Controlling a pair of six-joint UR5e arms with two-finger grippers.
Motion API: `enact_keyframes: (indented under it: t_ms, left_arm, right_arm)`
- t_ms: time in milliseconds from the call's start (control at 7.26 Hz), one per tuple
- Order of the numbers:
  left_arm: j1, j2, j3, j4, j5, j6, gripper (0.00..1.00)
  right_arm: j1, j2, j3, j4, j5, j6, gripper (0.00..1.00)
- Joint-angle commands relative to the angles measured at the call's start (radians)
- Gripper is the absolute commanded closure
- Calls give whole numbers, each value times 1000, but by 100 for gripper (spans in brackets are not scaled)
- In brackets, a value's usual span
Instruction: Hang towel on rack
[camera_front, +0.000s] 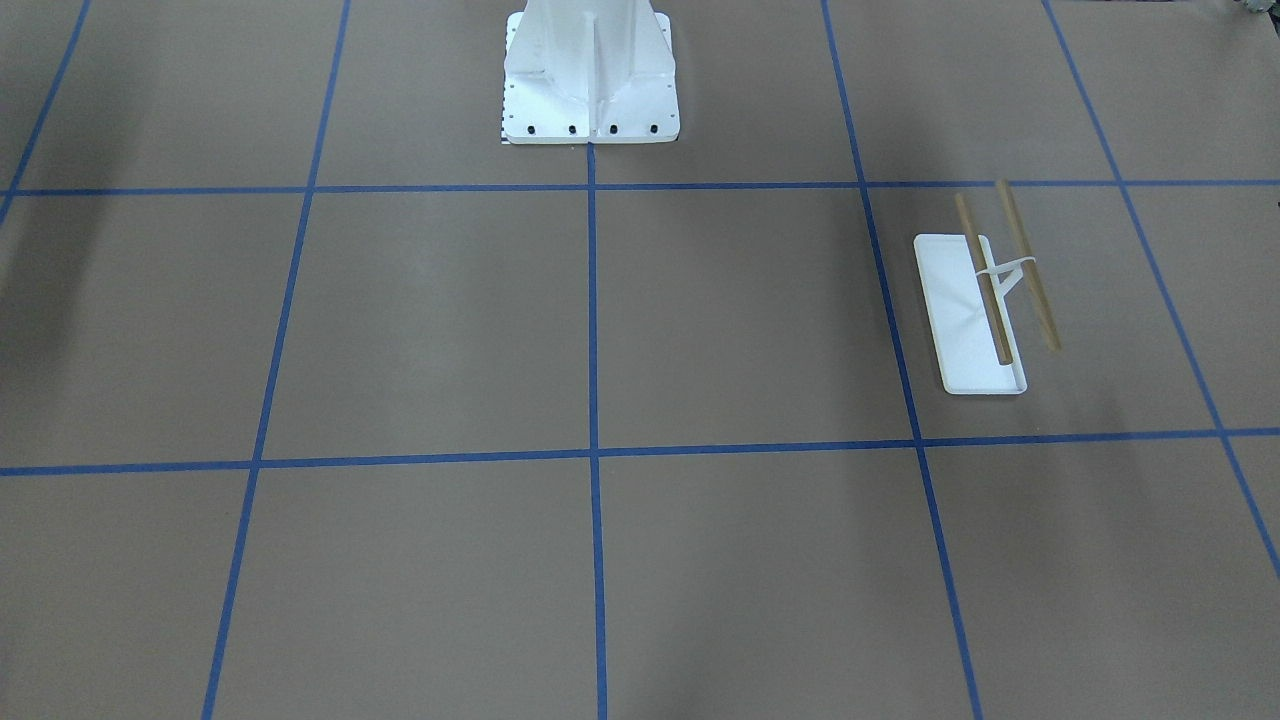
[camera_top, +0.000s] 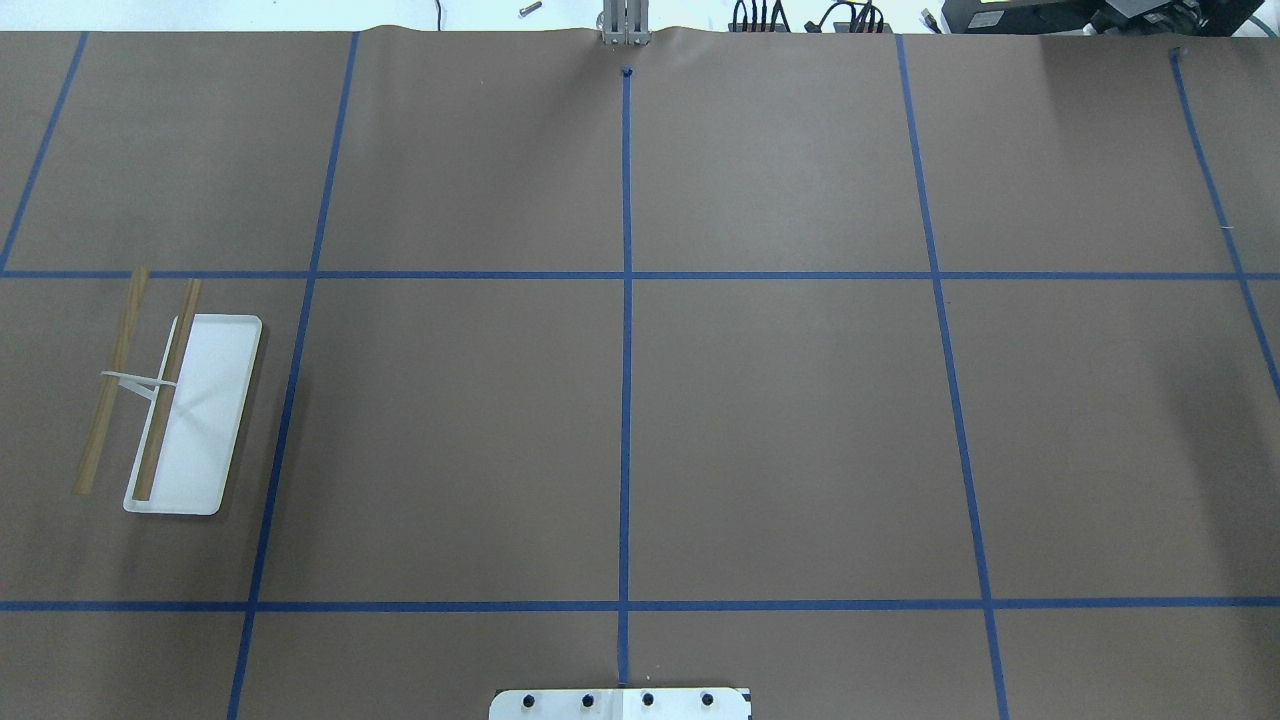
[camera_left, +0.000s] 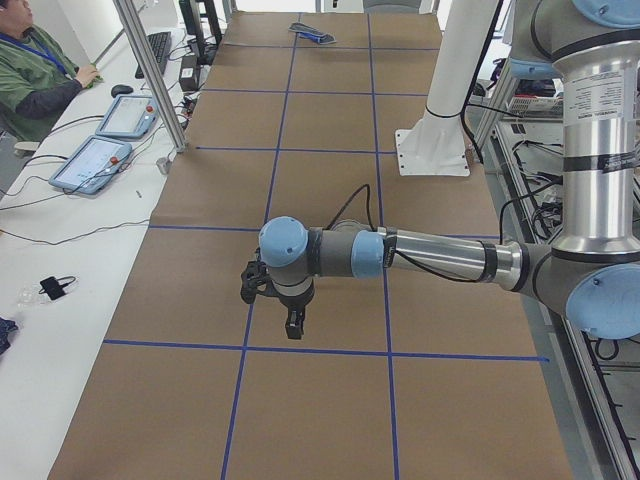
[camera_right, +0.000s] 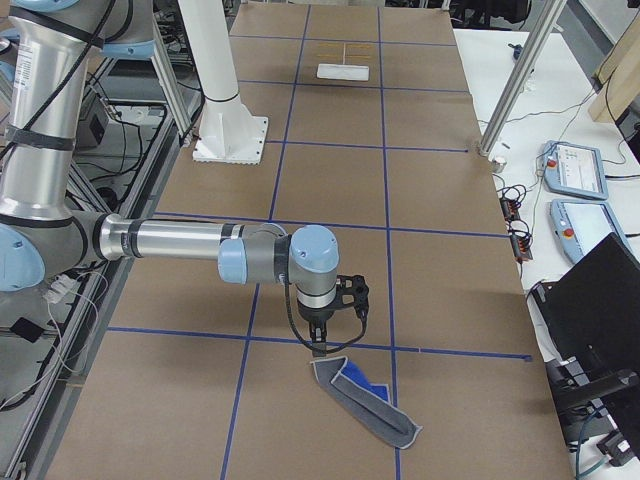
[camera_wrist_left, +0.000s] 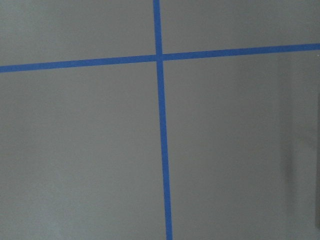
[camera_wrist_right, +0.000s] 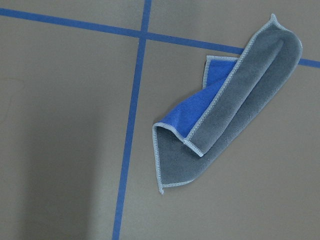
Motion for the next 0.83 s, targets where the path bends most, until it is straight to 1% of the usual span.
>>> enact_keyframes:
  t_ms: [0, 138, 275, 413, 688]
  left_arm:
    - [-3, -14, -7, -11, 52, 3, 1]
    - [-1, -17, -7, -22, 80, 1, 1]
    - [-1, -19, -11, -22, 77, 1, 1]
    - [1, -20, -13, -25, 78, 3, 1]
    - [1, -22, -1, -135, 80, -8, 1]
  right_arm:
    - [0, 0, -1, 3, 2, -1, 0]
    - [0, 0, -1, 3, 3, -1, 0]
    - [0, 0, 2, 8, 5, -2, 0]
    - [0, 0, -5, 58, 3, -4, 0]
    - [2, -1, -5, 222, 0, -1, 0]
